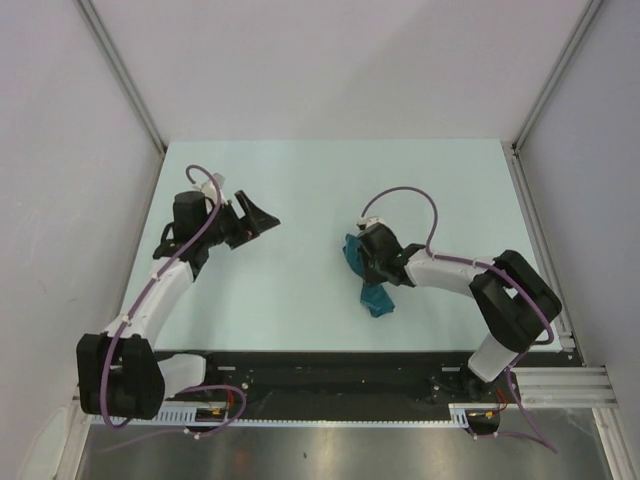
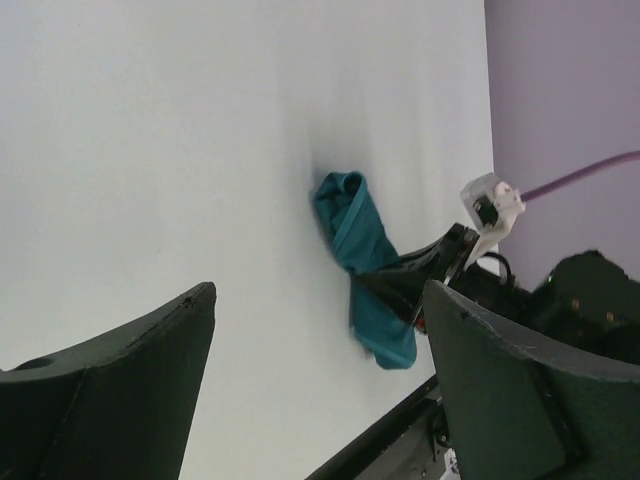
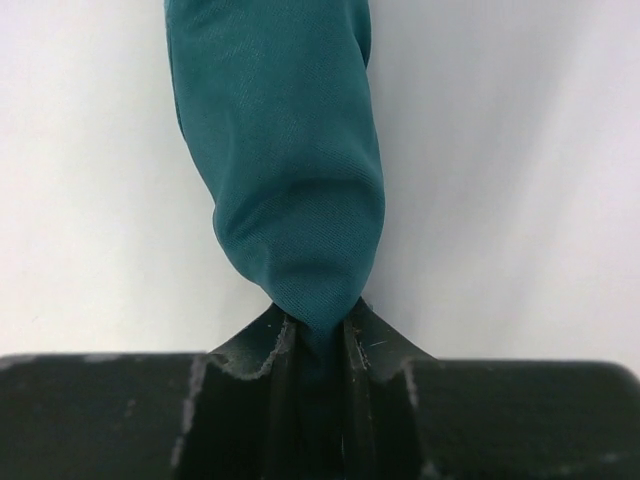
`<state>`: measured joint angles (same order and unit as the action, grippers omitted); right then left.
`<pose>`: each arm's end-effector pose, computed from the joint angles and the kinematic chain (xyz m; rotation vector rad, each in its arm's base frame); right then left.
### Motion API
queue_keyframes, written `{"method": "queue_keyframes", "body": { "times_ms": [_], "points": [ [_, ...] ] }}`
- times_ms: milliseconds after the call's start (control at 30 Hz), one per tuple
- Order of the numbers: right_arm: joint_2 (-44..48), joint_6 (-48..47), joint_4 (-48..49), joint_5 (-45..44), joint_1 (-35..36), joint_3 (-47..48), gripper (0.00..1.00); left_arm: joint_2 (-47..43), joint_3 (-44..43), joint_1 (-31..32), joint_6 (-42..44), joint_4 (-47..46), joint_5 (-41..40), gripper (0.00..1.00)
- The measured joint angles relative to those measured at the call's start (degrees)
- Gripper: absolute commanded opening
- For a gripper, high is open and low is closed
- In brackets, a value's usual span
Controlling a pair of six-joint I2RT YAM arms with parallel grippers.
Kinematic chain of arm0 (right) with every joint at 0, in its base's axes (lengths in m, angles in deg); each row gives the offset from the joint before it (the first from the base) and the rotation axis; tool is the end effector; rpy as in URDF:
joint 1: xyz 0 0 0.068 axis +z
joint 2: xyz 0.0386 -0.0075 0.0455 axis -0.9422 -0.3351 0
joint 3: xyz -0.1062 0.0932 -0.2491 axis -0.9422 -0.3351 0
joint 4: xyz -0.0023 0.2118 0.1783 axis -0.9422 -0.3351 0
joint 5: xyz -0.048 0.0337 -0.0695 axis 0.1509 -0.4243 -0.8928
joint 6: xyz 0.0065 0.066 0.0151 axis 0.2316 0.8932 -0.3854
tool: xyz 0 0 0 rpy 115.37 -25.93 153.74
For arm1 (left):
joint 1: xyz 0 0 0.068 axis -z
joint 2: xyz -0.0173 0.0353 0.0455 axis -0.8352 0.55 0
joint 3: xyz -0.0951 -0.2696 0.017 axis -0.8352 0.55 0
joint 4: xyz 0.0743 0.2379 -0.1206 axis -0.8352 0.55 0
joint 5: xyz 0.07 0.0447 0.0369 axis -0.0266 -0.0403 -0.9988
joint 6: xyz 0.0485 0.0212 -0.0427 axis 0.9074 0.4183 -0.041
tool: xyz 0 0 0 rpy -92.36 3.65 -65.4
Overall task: Fold the napkin, place the utensils inside, and roll it up
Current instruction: Roll the napkin with the utensil
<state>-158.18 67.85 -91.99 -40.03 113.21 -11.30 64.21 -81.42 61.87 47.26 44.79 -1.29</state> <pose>0.2593 0.2284 0.1474 -0.4215 2.4926 0.2572 0.2798 -0.0536 0.2653 -0.2768 2.1629 -0.9991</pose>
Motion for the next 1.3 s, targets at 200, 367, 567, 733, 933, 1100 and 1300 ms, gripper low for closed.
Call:
{"method": "queue_keyframes", "body": {
  "times_ms": [200,367,567,733,933,1100,1300],
  "points": [
    [1.9,-0.7,-1.3,0.8,-10.4,0.0,0.15,-1.1,-1.0,-3.2,1.7,2.9,1.8,0.89],
    [1.5,-2.8,-1.5,2.4,-18.6,1.8,0.16,-1.1,-2.6,-4.1,3.6,5.3,2.9,0.89],
    [-3.6,-7.2,-0.7,2.4,-27.8,8.4,0.16,-1.1,-5.2,-4.7,6.2,7.7,3.9,0.89],
    [-9.3,-10.1,-0.7,3.2,-31.4,13.2,0.17,-0.8,-5.4,-6.4,7.4,9.0,4.2,0.89],
    [-14.9,-11.9,-1.8,5.3,-33.5,18.6,0.29,0.2,-5.4,-6.7,8.4,9.9,4.3,0.89],
    [-16.9,-12.5,-2.0,5.8,-33.5,21.6,0.53,0.6,-5.4,-6.9,9.4,10.3,4.3,0.93],
    [-16.9,-12.9,-2.5,6.9,-33.5,21.7,0.71,0.6,-5.4,-7.0,10.8,10.5,4.2,0.95]
  ]
}}
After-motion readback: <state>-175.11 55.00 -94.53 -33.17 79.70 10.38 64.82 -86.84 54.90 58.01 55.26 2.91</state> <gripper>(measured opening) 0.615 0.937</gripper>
